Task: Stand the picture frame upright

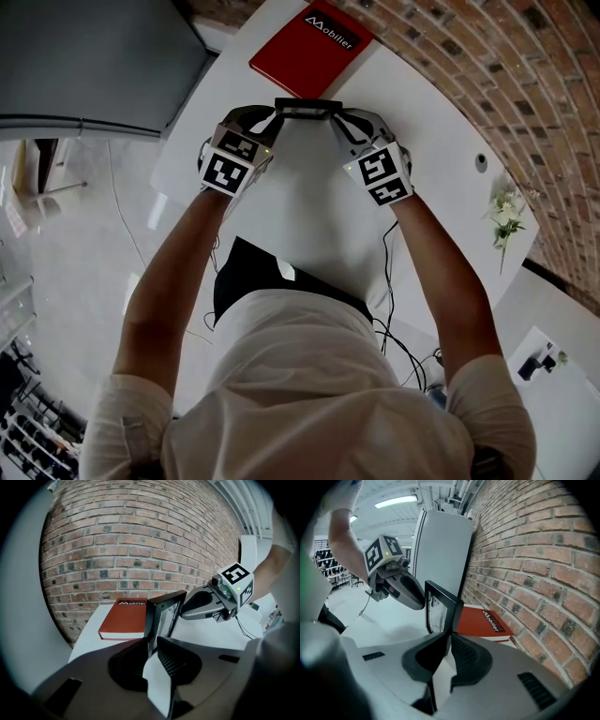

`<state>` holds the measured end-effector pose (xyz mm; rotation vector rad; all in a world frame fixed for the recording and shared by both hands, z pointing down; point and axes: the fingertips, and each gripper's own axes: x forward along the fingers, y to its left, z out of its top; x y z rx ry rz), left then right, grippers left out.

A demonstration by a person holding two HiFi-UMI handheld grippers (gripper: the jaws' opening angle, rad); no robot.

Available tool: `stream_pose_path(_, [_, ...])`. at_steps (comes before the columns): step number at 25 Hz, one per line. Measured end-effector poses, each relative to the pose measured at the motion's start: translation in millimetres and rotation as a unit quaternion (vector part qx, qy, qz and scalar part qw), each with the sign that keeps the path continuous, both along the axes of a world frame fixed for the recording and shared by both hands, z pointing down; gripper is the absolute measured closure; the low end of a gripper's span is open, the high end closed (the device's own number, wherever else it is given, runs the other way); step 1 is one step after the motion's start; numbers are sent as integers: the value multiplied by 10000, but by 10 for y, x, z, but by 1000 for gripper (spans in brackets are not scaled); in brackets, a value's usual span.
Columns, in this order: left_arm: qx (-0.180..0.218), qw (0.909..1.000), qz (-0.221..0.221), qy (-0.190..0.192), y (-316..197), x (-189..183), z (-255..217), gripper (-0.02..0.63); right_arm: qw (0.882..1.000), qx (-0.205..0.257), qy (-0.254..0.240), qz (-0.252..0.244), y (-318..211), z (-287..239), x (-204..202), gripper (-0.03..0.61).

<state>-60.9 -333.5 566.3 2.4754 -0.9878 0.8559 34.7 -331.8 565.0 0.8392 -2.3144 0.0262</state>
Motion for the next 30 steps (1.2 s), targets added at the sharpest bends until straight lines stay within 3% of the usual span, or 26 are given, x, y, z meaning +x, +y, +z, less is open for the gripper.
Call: stream_pose_path(30, [-52, 9999, -116, -41, 104, -94, 6, 548, 9994, -264, -131, 195, 243, 55, 158, 540])
